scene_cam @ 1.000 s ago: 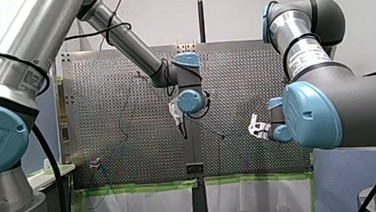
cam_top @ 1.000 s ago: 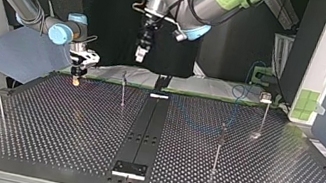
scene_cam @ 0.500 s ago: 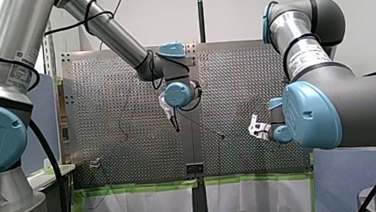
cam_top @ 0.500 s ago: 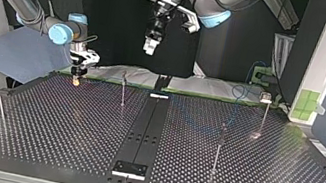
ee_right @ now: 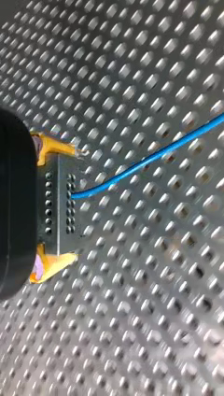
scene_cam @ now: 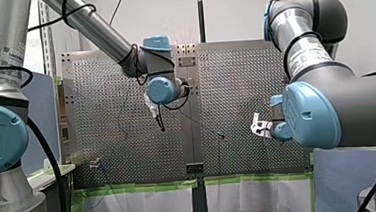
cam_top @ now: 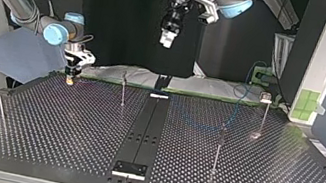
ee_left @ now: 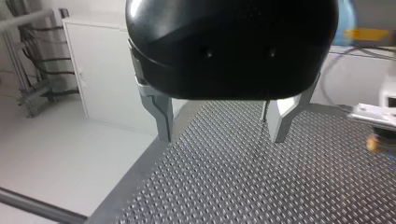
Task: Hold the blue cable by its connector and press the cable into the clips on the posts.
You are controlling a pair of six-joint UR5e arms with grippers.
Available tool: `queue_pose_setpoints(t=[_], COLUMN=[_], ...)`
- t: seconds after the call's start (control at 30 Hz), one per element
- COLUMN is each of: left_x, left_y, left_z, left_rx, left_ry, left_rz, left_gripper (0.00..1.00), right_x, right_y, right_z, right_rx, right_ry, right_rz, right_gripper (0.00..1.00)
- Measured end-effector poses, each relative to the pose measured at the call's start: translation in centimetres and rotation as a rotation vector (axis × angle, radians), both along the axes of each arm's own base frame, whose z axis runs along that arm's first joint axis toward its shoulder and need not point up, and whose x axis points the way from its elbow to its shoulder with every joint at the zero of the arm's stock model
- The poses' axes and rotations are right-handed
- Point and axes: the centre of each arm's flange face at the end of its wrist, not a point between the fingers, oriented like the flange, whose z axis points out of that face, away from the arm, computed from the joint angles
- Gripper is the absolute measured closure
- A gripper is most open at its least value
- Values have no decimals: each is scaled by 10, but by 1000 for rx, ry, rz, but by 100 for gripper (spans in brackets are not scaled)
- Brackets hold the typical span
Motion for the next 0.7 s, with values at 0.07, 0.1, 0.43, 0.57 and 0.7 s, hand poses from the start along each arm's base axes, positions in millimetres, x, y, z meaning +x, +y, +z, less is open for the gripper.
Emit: queue_pose_setpoints(t=[0.07,0.1,0.43,0.57,0.7], left_x=[-7,-9,-32,-41,-49], left_y=[8,11,38,48,56], left_z=[-1,-1,-25,-39,-51], left_rx=[12,15,76,104,130], left_ry=[12,15,64,87,101], left_rz=[12,16,24,22,21], left_gripper=[0,0,0,0,0], right_x=[-3,-5,-16,-17,-16], right_y=[2,4,14,14,13], right_z=[7,10,46,68,91], right_rx=[4,8,30,15,-14], right_ry=[14,21,51,52,46], right_rz=[-17,-28,-71,-59,-44], right_gripper=[100,100,100,100,100])
